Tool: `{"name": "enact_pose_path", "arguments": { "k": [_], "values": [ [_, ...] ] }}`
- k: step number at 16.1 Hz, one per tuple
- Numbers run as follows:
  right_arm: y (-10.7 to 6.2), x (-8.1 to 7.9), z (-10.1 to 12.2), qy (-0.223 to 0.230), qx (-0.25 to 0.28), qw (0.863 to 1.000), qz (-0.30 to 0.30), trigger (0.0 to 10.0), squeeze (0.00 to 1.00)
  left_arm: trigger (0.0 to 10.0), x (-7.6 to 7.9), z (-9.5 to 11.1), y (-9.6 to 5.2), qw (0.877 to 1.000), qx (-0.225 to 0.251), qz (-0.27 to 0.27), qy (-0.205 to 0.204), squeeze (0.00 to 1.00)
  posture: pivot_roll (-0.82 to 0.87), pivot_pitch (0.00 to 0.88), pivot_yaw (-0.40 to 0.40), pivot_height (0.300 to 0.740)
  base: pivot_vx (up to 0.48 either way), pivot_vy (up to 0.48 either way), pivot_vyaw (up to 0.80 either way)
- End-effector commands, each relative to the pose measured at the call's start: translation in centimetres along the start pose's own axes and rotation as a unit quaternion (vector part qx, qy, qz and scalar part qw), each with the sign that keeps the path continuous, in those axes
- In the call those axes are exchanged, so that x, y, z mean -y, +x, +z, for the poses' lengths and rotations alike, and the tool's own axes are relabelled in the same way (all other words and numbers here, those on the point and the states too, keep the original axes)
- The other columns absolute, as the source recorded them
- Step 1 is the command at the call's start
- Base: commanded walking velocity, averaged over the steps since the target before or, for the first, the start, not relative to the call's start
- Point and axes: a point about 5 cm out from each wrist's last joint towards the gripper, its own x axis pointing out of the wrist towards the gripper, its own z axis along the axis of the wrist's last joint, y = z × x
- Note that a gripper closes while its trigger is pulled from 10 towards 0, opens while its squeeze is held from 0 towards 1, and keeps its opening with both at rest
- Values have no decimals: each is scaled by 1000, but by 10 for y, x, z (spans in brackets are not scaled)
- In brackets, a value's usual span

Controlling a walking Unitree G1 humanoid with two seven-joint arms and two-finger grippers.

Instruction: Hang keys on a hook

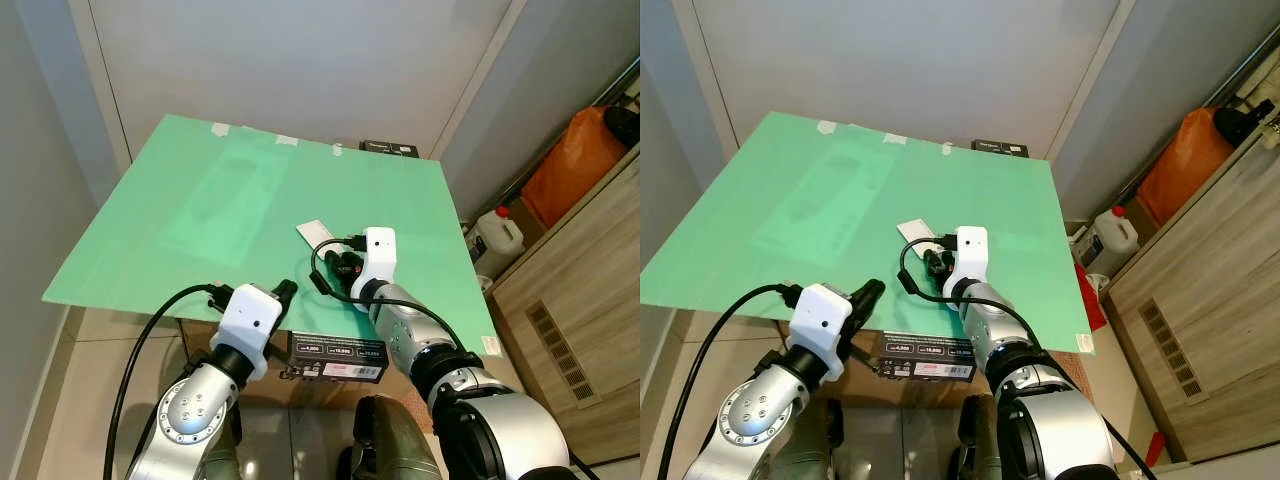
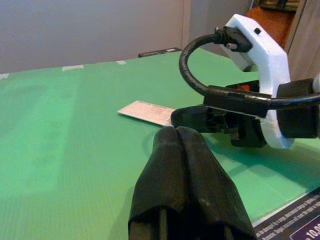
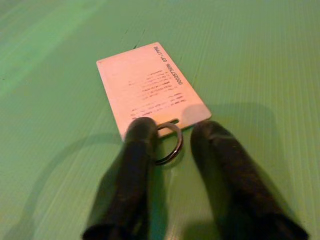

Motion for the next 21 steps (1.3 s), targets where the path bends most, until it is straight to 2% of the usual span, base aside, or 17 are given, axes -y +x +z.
{"name": "enact_pose_path", "arguments": {
  "k": [1,3,6,10,12,14,15,19,20,21],
  "values": [
    [4,-20,-7,14,-14,1000,19,0,0,10000,5,5,3,1000,12,-11,4,0,243,67,-157,618,0,0,0],
    [4,-21,0,9,2,1000,26,0,0,10000,4,6,5,1000,15,-11,6,0,242,60,-157,618,0,0,0],
    [6,-24,21,-9,48,998,50,0,0,10000,3,8,9,1000,19,-3,1,0,240,47,-159,618,0,0,0],
    [6,-26,49,1,94,993,68,0,0,10000,2,9,12,1000,19,7,0,0,233,37,-161,618,0,0,0],
    [5,-26,55,-1,102,992,77,0,0,10000,1,7,14,1000,14,10,0,0,230,37,-161,618,0,0,0],
    [4,-24,45,-61,87,992,75,392,0,10000,1,7,14,1000,14,11,-1,0,228,39,-159,618,0,0,0],
    [4,-24,40,-65,79,992,70,10000,0,10000,2,7,15,1000,13,11,-2,0,227,43,-157,618,0,0,0],
    [3,-22,29,-62,61,995,51,10000,0,10000,0,6,14,1000,10,11,0,0,229,53,-149,618,0,0,0],
    [3,-19,27,-52,60,996,38,10000,1000,10000,0,6,14,1000,9,11,0,0,229,53,-149,618,0,0,0],
    [3,-18,27,-55,59,996,31,10000,1000,10000,0,6,14,1000,9,11,0,0,228,59,-145,618,0,0,0]
  ]
}}
